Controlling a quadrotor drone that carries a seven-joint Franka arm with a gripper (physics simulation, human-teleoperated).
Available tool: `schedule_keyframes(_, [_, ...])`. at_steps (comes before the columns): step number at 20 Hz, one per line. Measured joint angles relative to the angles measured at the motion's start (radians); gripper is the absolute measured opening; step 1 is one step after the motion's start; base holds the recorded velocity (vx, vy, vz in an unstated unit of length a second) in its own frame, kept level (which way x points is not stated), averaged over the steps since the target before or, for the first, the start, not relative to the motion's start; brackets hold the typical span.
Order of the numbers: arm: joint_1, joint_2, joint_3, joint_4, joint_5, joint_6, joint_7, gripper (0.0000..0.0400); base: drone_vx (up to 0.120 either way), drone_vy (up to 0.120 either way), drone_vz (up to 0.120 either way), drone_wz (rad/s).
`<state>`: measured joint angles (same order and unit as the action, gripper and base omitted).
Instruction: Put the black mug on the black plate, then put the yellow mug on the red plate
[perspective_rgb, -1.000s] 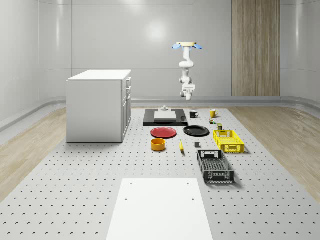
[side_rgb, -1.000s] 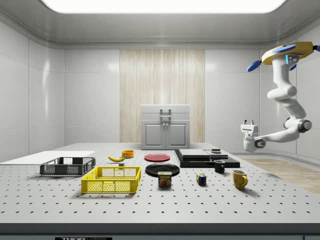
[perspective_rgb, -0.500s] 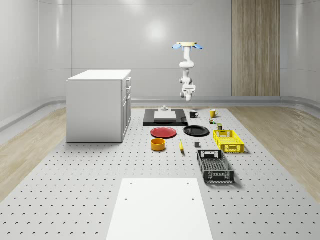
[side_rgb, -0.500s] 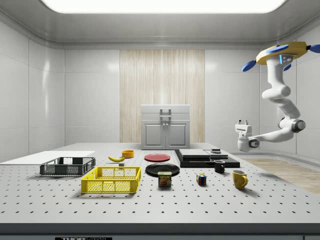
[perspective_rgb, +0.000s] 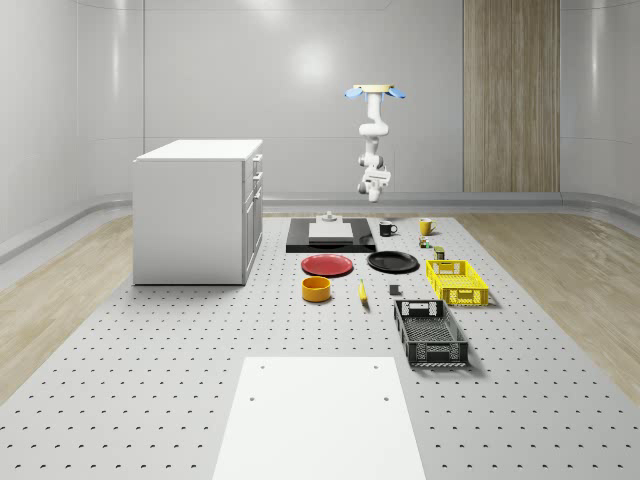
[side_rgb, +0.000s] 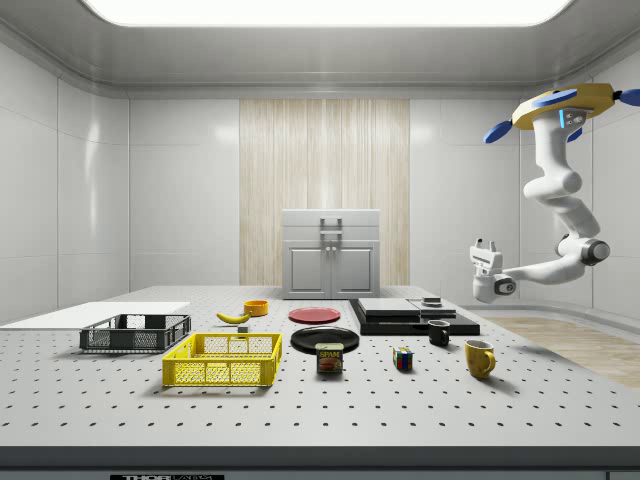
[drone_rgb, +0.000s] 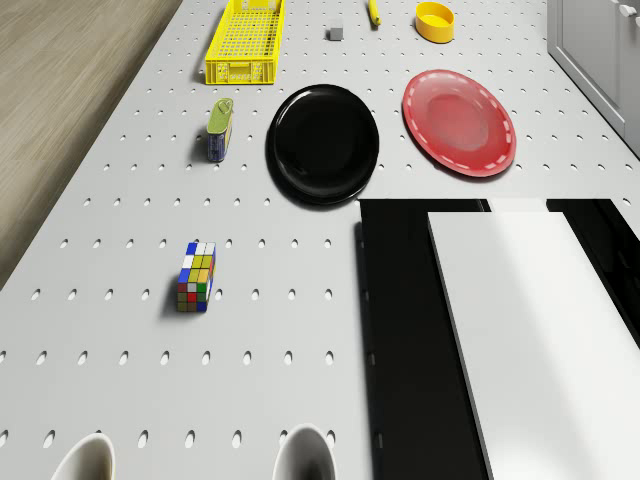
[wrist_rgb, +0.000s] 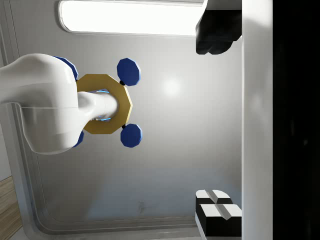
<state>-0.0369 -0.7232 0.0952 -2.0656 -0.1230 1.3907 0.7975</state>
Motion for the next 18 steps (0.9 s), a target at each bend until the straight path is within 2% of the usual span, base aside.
schedule_keyframes(2, [-0.011,-0.002,0.036,-0.007,-0.05,0.002,0.007,0.04,0.0,0.0,0.0,0.0])
schedule_keyframes(7, [-0.062,-0.016,0.192,-0.058,-0.275,0.013,0.04,0.04,0.0,0.0,-0.12,0.0])
schedule_keyframes(9, [-0.095,-0.028,0.29,-0.109,-0.42,0.021,0.064,0.04,0.08,0.0,-0.12,0.0])
schedule_keyframes(11, [-0.14,-0.046,0.408,-0.189,-0.602,0.03,0.101,0.04,0.12,0.0,-0.12,0.0])
schedule_keyframes(14, [-0.232,-0.085,0.601,-0.367,-0.93,0.037,0.188,0.04,0.12,0.0,-0.12,0.0])
schedule_keyframes(16, [-0.314,-0.115,0.721,-0.499,-1.158,0.026,0.268,0.04,0.12,0.0,-0.12,0.0])
schedule_keyframes(18, [-0.414,-0.143,0.824,-0.614,-1.365,-0.004,0.358,0.04,0.12,0.0,-0.12,0.0])
